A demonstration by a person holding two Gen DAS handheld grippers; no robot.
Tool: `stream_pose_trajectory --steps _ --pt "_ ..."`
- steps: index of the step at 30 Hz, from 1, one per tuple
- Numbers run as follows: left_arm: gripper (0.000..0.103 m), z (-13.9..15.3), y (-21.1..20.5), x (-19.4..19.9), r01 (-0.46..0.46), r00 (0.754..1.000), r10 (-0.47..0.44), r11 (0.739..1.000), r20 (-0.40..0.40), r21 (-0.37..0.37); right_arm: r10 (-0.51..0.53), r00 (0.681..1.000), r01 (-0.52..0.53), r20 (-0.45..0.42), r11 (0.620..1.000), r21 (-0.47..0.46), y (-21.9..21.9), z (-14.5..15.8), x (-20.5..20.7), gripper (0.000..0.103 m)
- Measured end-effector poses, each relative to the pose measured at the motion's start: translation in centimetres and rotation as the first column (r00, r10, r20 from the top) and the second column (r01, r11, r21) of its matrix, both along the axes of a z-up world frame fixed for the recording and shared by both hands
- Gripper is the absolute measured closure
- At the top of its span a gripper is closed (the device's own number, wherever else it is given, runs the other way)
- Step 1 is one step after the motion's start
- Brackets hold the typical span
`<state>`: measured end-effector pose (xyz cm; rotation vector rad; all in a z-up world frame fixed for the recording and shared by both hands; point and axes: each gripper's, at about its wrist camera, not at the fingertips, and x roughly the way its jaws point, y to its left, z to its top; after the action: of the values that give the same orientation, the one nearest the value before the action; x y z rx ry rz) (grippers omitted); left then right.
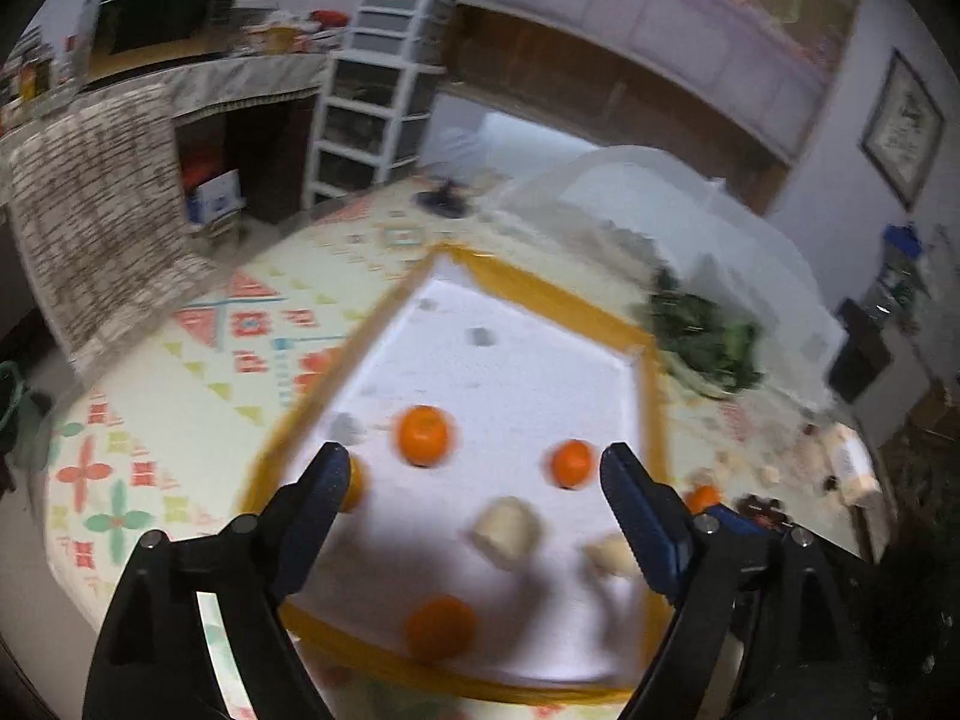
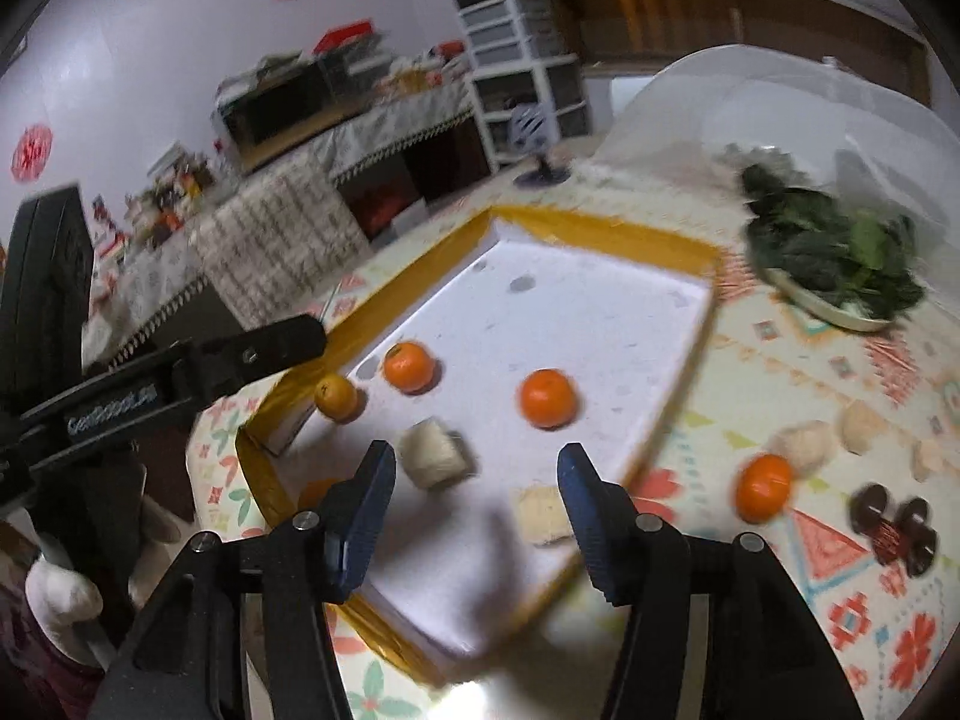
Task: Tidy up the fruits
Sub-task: 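Place the orange in the tray with the left tool while the right tool drops the cube there, then move both open tools back over the remaining fruit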
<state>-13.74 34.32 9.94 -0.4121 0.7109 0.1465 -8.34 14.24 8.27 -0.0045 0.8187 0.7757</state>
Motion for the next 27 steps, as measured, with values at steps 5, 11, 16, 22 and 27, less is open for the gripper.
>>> stream_pose_trajectory --steps 5,11,16,22,27 --pt "0.018 1.2 -5.7 0.6 0.158 0.987 -0.159 0.987 0.022 0.026 -0.165 0.985 0.164 0.041 0.986 0.014 -8.9 1.1 0.2 0.043" --pt "0.018 0.2 -12.9 3.3 0.332 0.943 -0.332 0.942 -0.017 0.049 -0.370 0.929 0.369 -0.009 0.928 -0.058 -19.3 -0.9 3.0 0.042" --pt "0.018 -1.9 -18.0 6.2 0.435 0.900 -0.427 0.892 -0.082 0.124 -0.434 0.897 0.432 -0.085 0.901 -0.039 -23.3 -2.6 5.9 0.042" --pt "0.030 -4.4 -20.0 9.7 0.470 0.879 -0.449 0.873 -0.163 0.131 -0.404 0.910 0.402 -0.098 0.915 -0.037 -22.9 -3.8 7.6 0.042" --pt "0.030 -4.6 -20.5 11.7 0.474 0.876 -0.447 0.867 -0.181 0.156 -0.406 0.908 0.405 -0.100 0.914 -0.029 -22.3 -3.8 9.5 0.042"
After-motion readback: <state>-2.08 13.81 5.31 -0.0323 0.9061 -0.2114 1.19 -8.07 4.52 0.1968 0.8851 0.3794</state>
